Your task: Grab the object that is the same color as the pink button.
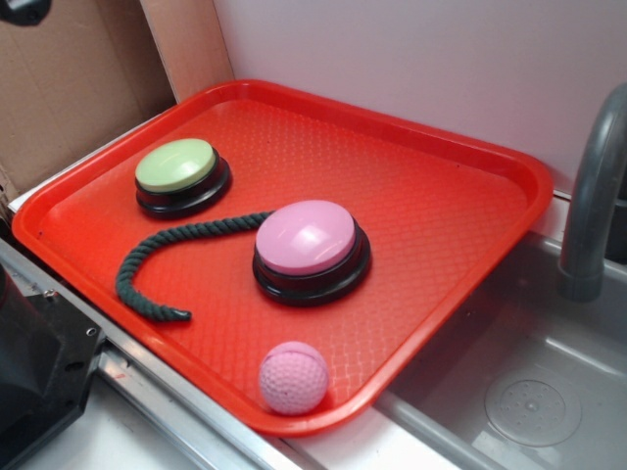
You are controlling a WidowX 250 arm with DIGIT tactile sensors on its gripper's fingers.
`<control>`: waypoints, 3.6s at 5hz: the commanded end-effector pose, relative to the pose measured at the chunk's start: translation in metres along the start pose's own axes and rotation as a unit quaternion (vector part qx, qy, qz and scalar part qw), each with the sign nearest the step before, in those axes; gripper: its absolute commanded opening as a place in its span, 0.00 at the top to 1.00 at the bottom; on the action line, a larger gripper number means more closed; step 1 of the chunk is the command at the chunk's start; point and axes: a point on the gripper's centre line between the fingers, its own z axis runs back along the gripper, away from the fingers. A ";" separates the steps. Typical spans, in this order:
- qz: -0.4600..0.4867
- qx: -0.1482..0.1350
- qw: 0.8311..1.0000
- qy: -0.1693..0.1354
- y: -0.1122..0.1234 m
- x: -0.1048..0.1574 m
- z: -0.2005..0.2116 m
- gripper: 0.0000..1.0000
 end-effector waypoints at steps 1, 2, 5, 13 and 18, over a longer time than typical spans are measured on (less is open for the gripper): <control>0.075 -0.007 0.997 -0.026 -0.025 0.019 -0.041 0.00; 0.112 -0.028 0.993 -0.028 -0.049 0.026 -0.073 0.00; 0.038 -0.102 0.994 0.011 -0.112 0.026 -0.153 0.00; -0.004 -0.141 0.990 0.019 -0.129 0.022 -0.181 1.00; 0.198 0.050 0.978 -0.038 0.040 0.037 -0.058 1.00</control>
